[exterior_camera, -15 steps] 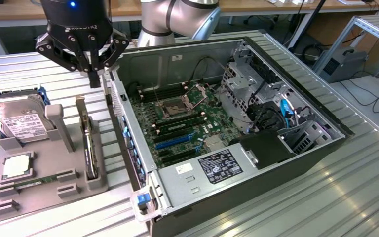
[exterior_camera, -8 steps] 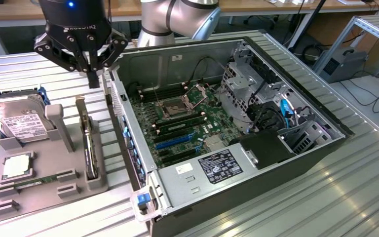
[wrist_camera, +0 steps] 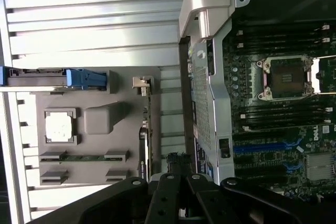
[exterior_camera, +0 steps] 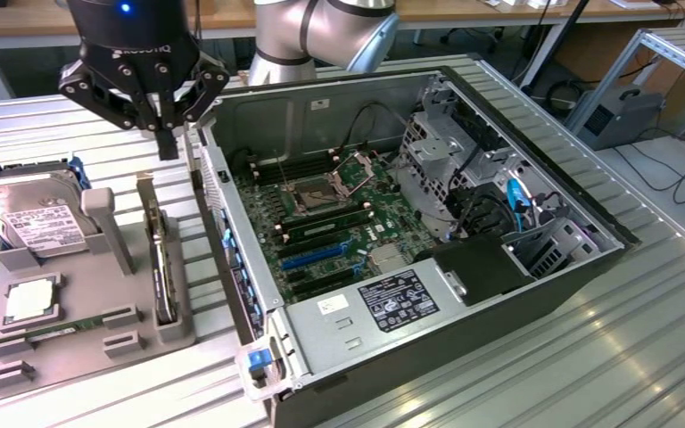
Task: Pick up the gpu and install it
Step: 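Reach for the gpu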
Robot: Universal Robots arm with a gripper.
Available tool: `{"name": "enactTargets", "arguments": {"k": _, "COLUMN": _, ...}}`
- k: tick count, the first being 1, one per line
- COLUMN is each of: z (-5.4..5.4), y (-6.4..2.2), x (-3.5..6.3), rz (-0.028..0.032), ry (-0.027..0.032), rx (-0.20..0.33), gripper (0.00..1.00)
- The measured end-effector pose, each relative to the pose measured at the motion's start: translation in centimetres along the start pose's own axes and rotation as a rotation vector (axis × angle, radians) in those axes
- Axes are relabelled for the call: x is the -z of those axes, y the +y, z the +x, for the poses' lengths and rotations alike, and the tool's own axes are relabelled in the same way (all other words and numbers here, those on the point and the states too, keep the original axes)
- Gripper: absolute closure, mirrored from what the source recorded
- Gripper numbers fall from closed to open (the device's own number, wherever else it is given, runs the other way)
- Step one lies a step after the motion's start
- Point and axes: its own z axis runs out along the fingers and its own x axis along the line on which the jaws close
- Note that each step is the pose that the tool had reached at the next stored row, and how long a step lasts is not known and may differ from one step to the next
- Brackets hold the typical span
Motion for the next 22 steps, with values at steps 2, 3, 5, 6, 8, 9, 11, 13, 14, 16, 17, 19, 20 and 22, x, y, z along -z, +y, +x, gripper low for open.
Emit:
{"name": "enactTargets", "arguments": {"k": 2, "z": 0.04, "y": 0.00, "x": 0.00, "rz": 0.0004, "ry": -0.0001, "rx": 0.000, "gripper": 0.89}}
{"name": "enactTargets", "arguments": {"k": 3, "z": 0.05, "y": 0.00, "x": 0.00, "rz": 0.0006, "ry": -0.0001, "rx": 0.000, "gripper": 0.89}}
{"name": "enactTargets", "arguments": {"k": 5, "z": 0.09, "y": -0.01, "x": 0.00, "rz": 0.0010, "ry": -0.0001, "rx": 0.000, "gripper": 0.89}}
{"name": "enactTargets", "arguments": {"k": 6, "z": 0.11, "y": -0.01, "x": 0.00, "rz": 0.0012, "ry": -0.0001, "rx": 0.000, "gripper": 0.89}}
{"name": "enactTargets", "arguments": {"k": 8, "z": 0.16, "y": -0.01, "x": 0.00, "rz": 0.0015, "ry": -0.0001, "rx": 0.000, "gripper": 0.89}}
{"name": "enactTargets", "arguments": {"k": 9, "z": 0.19, "y": -0.02, "x": 0.00, "rz": 0.0016, "ry": -0.0001, "rx": 0.000, "gripper": 0.89}}
{"name": "enactTargets", "arguments": {"k": 11, "z": 0.31, "y": -0.02, "x": 0.01, "rz": 0.0020, "ry": -0.0001, "rx": 0.000, "gripper": 0.89}}
{"name": "enactTargets", "arguments": {"k": 13, "z": 0.44, "y": -0.03, "x": 0.01, "rz": 0.0023, "ry": -0.0002, "rx": 0.000, "gripper": 0.89}}
{"name": "enactTargets", "arguments": {"k": 14, "z": 0.53, "y": -0.04, "x": 0.02, "rz": 0.0026, "ry": -0.0001, "rx": 0.000, "gripper": 0.89}}
{"name": "enactTargets", "arguments": {"k": 16, "z": 0.65, "y": -0.05, "x": 0.01, "rz": 0.0027, "ry": -0.0003, "rx": 0.000, "gripper": 0.89}}
{"name": "enactTargets", "arguments": {"k": 17, "z": 0.74, "y": -0.06, "x": 0.02, "rz": 0.0029, "ry": -0.0002, "rx": 0.000, "gripper": 0.89}}
{"name": "enactTargets", "arguments": {"k": 19, "z": 0.84, "y": -0.06, "x": 0.02, "rz": 0.0030, "ry": -0.0003, "rx": 0.000, "gripper": 0.89}}
{"name": "enactTargets", "arguments": {"k": 20, "z": 0.89, "y": -0.07, "x": 0.02, "rz": 0.0031, "ry": -0.0003, "rx": 0.000, "gripper": 0.89}}
{"name": "enactTargets", "arguments": {"k": 22, "z": 0.98, "y": -0.07, "x": 0.03, "rz": 0.0034, "ry": -0.0002, "rx": 0.000, "gripper": 0.89}}
